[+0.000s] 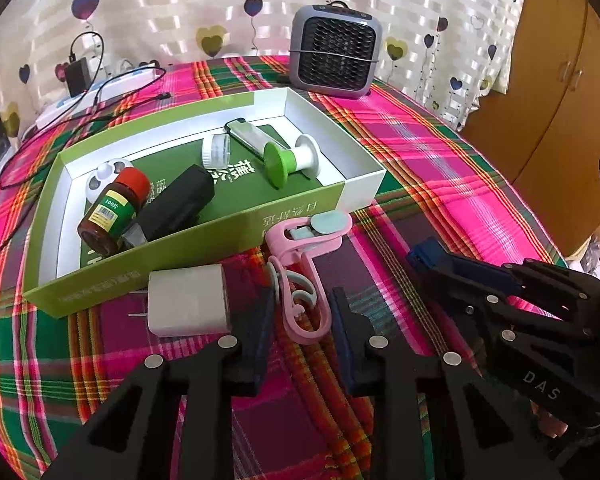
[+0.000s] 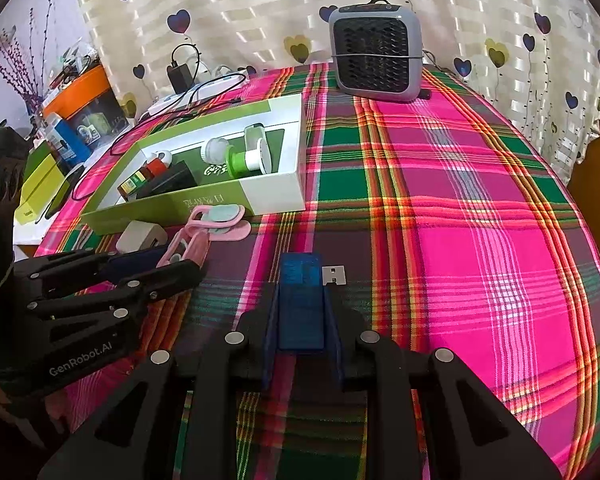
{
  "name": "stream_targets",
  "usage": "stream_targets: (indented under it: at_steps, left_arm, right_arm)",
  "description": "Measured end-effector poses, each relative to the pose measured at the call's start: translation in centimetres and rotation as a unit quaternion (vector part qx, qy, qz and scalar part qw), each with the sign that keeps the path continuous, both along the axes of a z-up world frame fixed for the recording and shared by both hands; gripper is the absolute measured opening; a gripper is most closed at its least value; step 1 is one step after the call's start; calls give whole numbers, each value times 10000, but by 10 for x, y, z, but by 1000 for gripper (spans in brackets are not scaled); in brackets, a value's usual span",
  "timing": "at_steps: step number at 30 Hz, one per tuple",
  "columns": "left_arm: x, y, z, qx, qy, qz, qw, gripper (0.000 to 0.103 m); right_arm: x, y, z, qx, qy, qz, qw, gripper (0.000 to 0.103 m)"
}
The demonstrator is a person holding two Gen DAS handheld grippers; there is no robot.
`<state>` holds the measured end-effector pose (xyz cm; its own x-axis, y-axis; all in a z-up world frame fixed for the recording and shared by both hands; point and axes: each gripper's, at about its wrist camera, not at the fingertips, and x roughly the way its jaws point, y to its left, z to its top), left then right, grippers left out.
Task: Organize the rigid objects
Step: 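Lift the blue USB drive with the right tool while the left tool approaches the pink clip, then close the left tool on the pink clip and lift it while the right tool carries the USB drive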
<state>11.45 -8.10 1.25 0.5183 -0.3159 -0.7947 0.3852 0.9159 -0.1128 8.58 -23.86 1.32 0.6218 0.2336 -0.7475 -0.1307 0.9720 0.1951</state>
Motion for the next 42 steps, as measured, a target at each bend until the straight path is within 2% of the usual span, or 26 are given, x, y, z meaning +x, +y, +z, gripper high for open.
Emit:
stream_targets:
  at_steps: [28,42]
  left_arm:
    - [-16,3,2,25,-97,-29,9999,25]
    - [-27,5,17,29,-301,-74,9995,25]
  right_arm:
    - [-7,4,5,-18,-81,75,9999,23]
    - [-11,9,19,-27,-211,124,9997,23]
